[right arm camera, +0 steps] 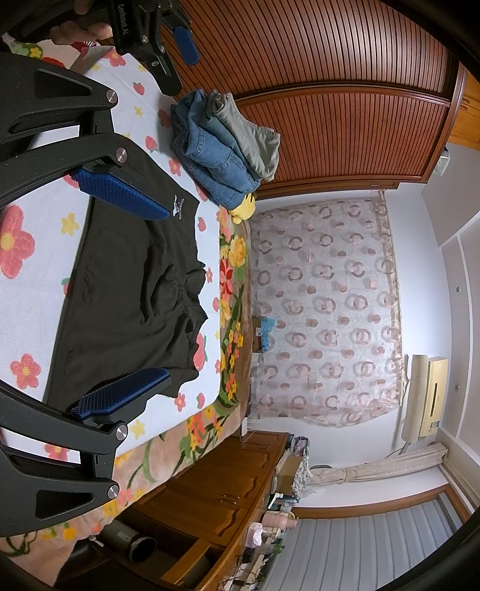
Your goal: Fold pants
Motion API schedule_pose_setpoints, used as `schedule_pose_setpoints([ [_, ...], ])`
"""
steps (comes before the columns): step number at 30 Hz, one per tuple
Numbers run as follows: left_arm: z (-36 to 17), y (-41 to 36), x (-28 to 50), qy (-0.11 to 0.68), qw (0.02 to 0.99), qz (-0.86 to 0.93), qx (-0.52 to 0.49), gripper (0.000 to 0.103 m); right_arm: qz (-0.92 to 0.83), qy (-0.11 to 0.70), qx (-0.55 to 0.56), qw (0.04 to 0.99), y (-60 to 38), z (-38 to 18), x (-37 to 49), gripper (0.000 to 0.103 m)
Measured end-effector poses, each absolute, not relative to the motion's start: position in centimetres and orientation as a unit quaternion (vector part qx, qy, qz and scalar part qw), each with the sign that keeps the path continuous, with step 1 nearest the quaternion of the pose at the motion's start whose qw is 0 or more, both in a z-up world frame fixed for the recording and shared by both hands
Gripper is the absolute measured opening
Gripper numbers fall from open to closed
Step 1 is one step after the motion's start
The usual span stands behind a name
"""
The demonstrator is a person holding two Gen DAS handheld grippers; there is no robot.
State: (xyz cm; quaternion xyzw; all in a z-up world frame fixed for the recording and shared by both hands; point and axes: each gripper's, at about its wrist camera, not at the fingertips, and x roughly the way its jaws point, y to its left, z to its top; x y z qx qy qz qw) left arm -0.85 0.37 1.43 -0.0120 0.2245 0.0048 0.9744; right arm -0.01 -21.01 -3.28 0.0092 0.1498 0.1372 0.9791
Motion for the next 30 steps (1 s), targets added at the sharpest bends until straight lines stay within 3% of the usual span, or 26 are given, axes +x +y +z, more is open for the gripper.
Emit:
schedule_pose_setpoints([
  [30, 1.73, -0.18, -0.53, 0.234, 0.972, 0.005, -0.011, 0.103, 0.136, 0.158, 0.009, 0.978, -21.27, -3.8, 0.42, 0.084],
])
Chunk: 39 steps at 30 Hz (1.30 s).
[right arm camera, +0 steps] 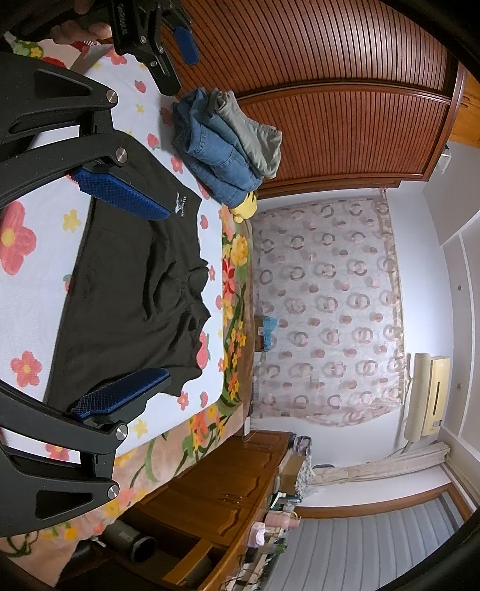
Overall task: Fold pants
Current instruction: 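Lower the right gripper onto the black garment's edge and close it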
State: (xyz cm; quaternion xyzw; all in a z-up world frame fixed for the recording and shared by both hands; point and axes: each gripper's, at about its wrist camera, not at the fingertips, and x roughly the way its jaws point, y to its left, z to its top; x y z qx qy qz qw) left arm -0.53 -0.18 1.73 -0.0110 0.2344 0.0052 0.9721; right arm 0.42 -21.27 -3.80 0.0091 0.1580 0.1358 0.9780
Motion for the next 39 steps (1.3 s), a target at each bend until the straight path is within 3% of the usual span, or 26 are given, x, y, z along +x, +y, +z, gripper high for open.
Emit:
schedule_pose_setpoints([
  [18, -4.5, 0.8, 6.0, 0.303, 0.952, -0.038, 0.021, 0.103, 0.131, 0.199, -0.015, 0.971, -23.2, -3.9, 5.1, 0.081],
  [39, -5.9, 1.9, 10.2, 0.325, 0.943, -0.064, 0.011, 0.103, 0.142, 0.292, -0.013, 0.946, -25.8, -3.1, 13.4, 0.052],
])
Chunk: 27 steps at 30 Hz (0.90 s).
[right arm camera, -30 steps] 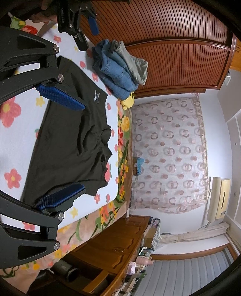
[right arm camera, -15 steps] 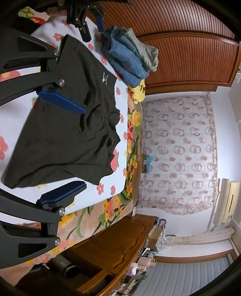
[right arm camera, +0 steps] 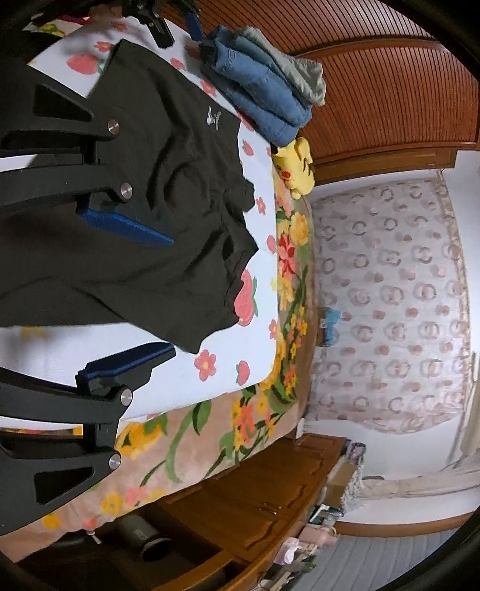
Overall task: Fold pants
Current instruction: 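Lower the right gripper onto the black garment's edge and close it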
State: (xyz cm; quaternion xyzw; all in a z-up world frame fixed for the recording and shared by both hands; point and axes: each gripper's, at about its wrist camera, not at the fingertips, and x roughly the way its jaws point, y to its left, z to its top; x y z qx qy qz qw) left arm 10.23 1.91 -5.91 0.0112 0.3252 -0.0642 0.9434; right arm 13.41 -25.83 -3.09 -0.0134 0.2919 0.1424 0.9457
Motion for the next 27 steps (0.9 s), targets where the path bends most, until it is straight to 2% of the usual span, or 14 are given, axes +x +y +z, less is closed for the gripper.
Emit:
schedule_pose_setpoints([
  [8, -6.5, 2.5, 11.0, 0.334, 0.94, -0.069, 0.005, 0.103, 0.132, 0.36, -0.003, 0.924, -26.8, -3.7, 18.5, 0.038],
  [15, -7.3, 2.9, 10.8, 0.344, 0.936, -0.073, -0.001, 0.103, 0.125, 0.394, 0.01, 0.91, -26.8, -2.8, 19.4, 0.037],
  [18, -7.7, 2.9, 10.7, 0.348, 0.935, -0.074, -0.003, 0.103, 0.124, 0.393, 0.019, 0.911, -26.9, -2.3, 19.6, 0.033],
  [19, -7.7, 2.9, 10.7, 0.349, 0.934, -0.075, -0.003, 0.103, 0.126, 0.395, 0.026, 0.91, -26.9, -2.0, 19.4, 0.028],
  [20, -7.8, 2.9, 10.7, 0.35, 0.934, -0.076, -0.002, 0.103, 0.132, 0.394, 0.03, 0.909, -26.9, -1.9, 19.8, 0.016],
  [22, -7.8, 2.8, 10.6, 0.35, 0.933, -0.077, -0.002, 0.103, 0.148, 0.392, 0.029, 0.907, -26.7, -1.7, 19.6, 0.006],
  [23, -7.9, 2.8, 10.5, 0.35, 0.934, -0.077, -0.001, 0.103, 0.155, 0.389, 0.027, 0.907, -26.7, -1.6, 19.6, 0.003],
  [27, -7.9, 2.8, 10.4, 0.35, 0.933, -0.077, -0.002, 0.103, 0.136, 0.36, 0.019, 0.923, -28.3, -0.2, 18.4, 0.002],
])
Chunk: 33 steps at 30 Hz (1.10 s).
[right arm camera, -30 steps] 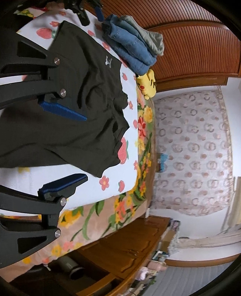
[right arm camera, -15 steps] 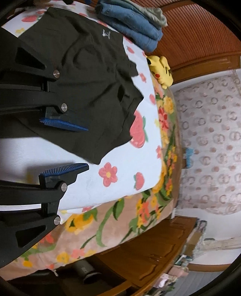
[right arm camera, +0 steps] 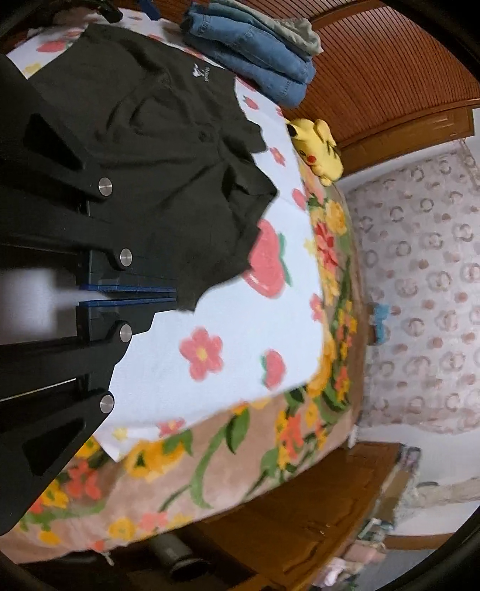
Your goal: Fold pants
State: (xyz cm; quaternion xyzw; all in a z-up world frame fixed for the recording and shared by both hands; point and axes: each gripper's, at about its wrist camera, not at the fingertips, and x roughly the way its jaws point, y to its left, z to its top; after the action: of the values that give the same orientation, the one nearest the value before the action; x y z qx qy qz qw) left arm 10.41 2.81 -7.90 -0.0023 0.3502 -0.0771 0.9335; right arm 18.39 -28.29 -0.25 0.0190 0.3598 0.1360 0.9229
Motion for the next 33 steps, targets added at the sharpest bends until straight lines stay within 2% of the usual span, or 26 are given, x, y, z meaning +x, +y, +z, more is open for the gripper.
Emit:
schedule_pose_setpoints([
  [10, -8.0, 3.7, 9.7, 0.352, 0.933, -0.074, -0.012, 0.103, 0.051, 0.349, 0.011, 0.936, -32.6, 1.8, 15.2, 0.002],
  [12, -8.1, 3.9, 9.5, 0.353, 0.932, -0.076, -0.013, 0.102, 0.05, 0.35, 0.015, 0.935, -32.7, 2.3, 13.8, 0.01],
  [14, -8.2, 4.0, 9.3, 0.356, 0.931, -0.078, -0.013, 0.102, 0.06, 0.348, 0.015, 0.936, -32.5, 2.6, 12.0, 0.022],
  [20, -8.6, 4.3, 8.4, 0.365, 0.927, -0.085, -0.019, 0.1, 0.103, 0.331, 0.005, 0.938, -32.0, 2.0, 5.4, 0.033],
  [29, -8.9, 4.7, 6.4, 0.376, 0.922, -0.093, -0.026, 0.093, 0.119, 0.33, 0.015, 0.936, -33.0, -0.1, -4.3, 0.034],
  [33, -9.1, 4.8, 5.6, 0.381, 0.918, -0.103, -0.033, 0.086, 0.114, 0.336, 0.019, 0.935, -33.4, -0.5, -6.6, 0.034],
])
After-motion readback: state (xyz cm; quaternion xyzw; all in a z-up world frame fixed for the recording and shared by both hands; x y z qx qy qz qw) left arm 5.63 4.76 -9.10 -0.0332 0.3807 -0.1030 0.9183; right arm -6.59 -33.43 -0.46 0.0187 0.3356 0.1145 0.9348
